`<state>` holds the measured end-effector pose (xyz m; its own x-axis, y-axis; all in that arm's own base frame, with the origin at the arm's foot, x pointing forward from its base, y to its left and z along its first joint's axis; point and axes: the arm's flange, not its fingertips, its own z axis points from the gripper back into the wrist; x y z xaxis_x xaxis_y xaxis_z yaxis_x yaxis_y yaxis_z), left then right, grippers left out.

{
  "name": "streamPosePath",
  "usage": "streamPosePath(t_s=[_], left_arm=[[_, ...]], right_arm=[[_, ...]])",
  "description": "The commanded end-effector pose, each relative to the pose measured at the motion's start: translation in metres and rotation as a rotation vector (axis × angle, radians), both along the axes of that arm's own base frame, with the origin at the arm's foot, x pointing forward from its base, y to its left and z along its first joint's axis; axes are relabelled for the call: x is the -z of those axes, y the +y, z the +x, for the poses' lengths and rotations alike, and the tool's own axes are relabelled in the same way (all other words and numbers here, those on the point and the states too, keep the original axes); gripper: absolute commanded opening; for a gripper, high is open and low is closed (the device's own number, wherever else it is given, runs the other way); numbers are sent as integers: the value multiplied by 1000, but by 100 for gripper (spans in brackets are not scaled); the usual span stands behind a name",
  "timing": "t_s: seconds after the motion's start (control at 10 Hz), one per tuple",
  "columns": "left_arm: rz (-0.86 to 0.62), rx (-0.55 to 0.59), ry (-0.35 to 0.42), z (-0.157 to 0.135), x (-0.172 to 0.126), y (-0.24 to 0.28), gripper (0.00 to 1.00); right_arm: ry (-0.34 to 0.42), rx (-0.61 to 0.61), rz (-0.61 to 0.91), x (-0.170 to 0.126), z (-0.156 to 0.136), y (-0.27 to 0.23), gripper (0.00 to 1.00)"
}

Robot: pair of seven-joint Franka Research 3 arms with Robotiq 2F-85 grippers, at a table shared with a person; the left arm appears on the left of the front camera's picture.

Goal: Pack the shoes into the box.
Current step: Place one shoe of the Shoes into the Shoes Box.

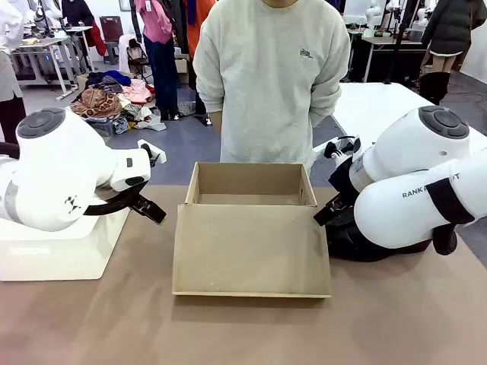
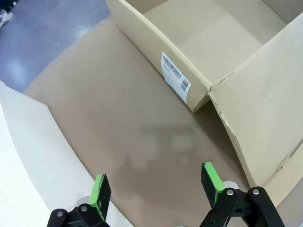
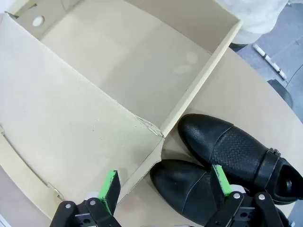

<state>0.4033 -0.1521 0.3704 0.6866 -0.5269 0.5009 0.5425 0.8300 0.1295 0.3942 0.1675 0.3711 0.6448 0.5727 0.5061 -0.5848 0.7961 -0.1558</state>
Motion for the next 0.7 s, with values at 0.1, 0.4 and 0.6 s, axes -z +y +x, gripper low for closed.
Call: streamPosePath(t_s=[0.1, 0.4, 0.6], left_arm=[[0, 0, 0, 0, 0, 0, 100], [0, 0, 0, 0, 0, 0, 100], [0, 0, 0, 0, 0, 0, 100]], right_arm=[[0, 0, 0, 0, 0, 0, 100], [0, 0, 0, 0, 0, 0, 100], [0, 0, 0, 0, 0, 0, 100]])
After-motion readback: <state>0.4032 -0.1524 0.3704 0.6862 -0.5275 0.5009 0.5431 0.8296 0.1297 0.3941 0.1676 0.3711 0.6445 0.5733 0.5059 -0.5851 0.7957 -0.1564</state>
